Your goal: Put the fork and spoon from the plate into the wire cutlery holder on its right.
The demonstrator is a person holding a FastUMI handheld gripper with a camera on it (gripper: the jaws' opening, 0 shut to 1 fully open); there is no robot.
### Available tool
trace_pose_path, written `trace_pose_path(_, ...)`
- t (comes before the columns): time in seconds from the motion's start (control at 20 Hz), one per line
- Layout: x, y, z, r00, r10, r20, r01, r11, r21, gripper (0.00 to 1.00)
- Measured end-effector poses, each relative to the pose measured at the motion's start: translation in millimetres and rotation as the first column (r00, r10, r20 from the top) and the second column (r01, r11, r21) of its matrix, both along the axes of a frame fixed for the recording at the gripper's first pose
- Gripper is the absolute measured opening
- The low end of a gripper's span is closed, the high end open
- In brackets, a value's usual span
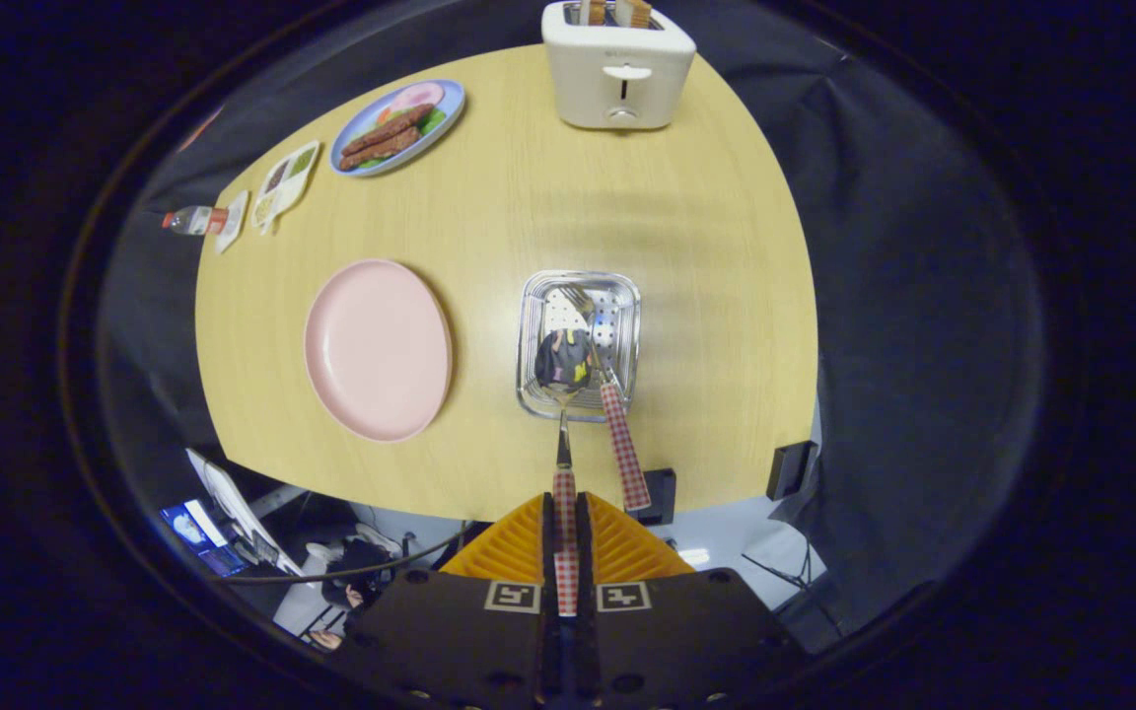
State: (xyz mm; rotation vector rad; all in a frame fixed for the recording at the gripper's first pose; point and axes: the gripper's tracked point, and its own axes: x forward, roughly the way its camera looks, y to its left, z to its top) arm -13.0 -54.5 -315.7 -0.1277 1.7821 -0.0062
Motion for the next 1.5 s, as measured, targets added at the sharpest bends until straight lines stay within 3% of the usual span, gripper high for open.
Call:
trace_pose_path(0.4, 18, -4, -5, 0.999, 0.053, -0.009, -0.053, 0.997, -0.05, 0.09)
trace_pose_path(0.8, 44, 9, 4, 0.979, 0.108, 0.171, -0.109, 0.994, -0.006, 0.12)
trace_pose_path(1.05, 44, 24, 20, 0.947, 0.124, 0.295, -0.14, 0.99, 0.034, 0.3)
trace_pose_path(1.1, 44, 27, 25, 0.938, 0.121, 0.325, -0.142, 0.989, 0.039, 0.31)
trace_pose_path(1.3, 53, 39, 43, 0.875, 0.11, 0.472, -0.149, 0.988, 0.046, 0.53)
trace_pose_path(1.5, 68, 53, 70, 0.757, 0.084, 0.648, -0.159, 0.986, 0.058, 0.7)
